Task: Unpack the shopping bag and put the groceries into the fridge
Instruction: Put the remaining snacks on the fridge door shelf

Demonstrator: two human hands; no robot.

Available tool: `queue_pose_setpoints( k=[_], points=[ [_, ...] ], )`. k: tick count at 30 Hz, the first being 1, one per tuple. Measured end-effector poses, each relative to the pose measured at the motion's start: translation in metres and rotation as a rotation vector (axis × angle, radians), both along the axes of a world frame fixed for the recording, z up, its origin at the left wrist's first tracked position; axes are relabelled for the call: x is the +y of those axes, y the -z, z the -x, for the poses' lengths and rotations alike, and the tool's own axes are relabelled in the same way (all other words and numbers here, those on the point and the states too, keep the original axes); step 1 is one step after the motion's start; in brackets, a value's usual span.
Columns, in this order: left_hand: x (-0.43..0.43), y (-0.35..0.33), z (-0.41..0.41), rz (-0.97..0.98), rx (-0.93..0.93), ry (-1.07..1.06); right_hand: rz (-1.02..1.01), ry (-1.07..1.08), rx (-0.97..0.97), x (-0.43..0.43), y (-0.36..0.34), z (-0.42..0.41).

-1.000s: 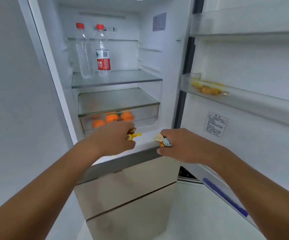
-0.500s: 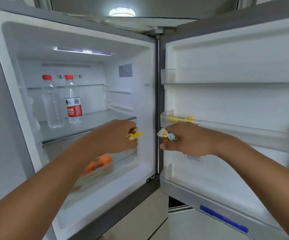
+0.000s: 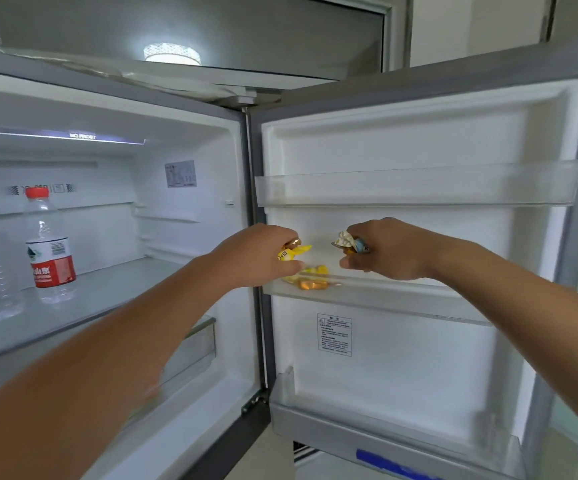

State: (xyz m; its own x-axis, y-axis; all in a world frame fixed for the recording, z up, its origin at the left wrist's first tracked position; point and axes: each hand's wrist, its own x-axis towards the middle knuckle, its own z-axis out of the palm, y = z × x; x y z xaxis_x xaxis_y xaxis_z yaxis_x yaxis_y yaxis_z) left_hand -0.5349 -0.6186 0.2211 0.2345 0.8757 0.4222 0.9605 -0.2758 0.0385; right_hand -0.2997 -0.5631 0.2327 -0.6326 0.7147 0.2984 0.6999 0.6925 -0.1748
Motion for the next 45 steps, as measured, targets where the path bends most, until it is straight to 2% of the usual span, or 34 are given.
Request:
queue_pose_setpoints(
  k=[8, 13, 17, 22, 30, 37, 45],
  points=[
    [0.039, 0.001, -0.003, 0.009, 0.038, -0.011, 0.161, 0.053, 0.029, 0.052, 0.008, 0.008],
    [0.053, -0.002, -0.003, -0.003, 0.082, -0.026, 0.089, 0.055, -0.028, 0.064, 0.009, 0.011],
    [0.068, -0.003, -0.007, 0.01, 0.11, -0.01, 0.188, 0.068, 0.045, 0.064, 0.014, -0.001],
    [0.091, -0.002, -0.018, 0.047, 0.138, 0.036, 0.035, 0.103, -0.015, 0.058, 0.017, -0.018],
    [0.111, 0.006, -0.026, 0.051, 0.166, 0.057, 0.104, 0.132, -0.065, 0.06, 0.02, -0.008],
    [0.109, 0.01, -0.013, 0.065, 0.142, 0.053, 0.092, 0.026, 0.009, 0.064, 0.025, 0.006],
    [0.112, 0.005, -0.04, 0.181, 0.116, 0.087, 0.055, 0.057, 0.074, 0.051, 0.018, -0.034]
  ],
)
